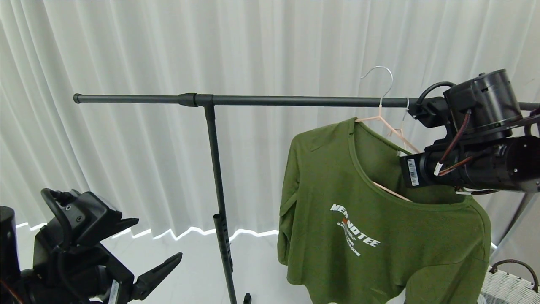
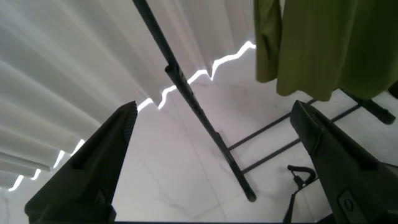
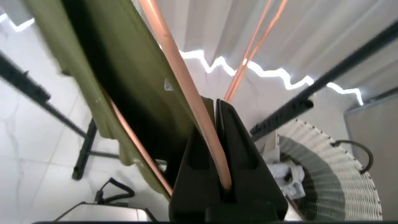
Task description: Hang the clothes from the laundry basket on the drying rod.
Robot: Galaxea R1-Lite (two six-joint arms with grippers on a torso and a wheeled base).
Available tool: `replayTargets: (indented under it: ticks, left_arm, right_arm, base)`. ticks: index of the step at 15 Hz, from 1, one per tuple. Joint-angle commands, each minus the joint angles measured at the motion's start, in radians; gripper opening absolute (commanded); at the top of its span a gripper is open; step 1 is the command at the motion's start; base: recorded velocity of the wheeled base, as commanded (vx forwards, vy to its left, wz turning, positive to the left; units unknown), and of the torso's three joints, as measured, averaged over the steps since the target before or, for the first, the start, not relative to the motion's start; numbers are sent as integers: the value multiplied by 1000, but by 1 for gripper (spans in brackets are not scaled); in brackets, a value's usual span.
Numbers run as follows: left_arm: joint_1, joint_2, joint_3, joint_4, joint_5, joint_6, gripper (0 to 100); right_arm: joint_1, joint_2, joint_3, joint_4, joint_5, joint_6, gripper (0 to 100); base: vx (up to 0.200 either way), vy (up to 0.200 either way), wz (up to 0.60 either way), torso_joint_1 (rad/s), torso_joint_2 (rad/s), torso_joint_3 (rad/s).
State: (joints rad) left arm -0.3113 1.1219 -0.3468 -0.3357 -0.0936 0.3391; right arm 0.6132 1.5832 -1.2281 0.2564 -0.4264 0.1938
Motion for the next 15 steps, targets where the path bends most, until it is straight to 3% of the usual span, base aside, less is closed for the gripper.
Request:
replayTargets:
  ticks: [1, 5, 9, 15]
  left_arm:
    - [-8, -4, 2, 1, 0, 0, 100]
    - [-22, -7, 2, 0, 0, 0, 100]
    - [-22, -8, 2, 0, 2, 0, 100]
    - [-23, -17, 9, 0, 0, 0, 100]
  right_arm:
    - [-3, 12, -1, 0, -2, -1, 0]
    - [-38, 107, -71, 3, -49, -7, 0]
    - [-89, 208, -162, 1, -94, -83, 0]
    - [-98, 327, -237, 4, -146, -85, 0]
  base:
    - [0, 0, 0, 0, 0, 0]
    - [0, 0, 0, 0, 0, 0]
    - [0, 0, 0, 0, 0, 0]
    - [0, 0, 0, 0, 0, 0]
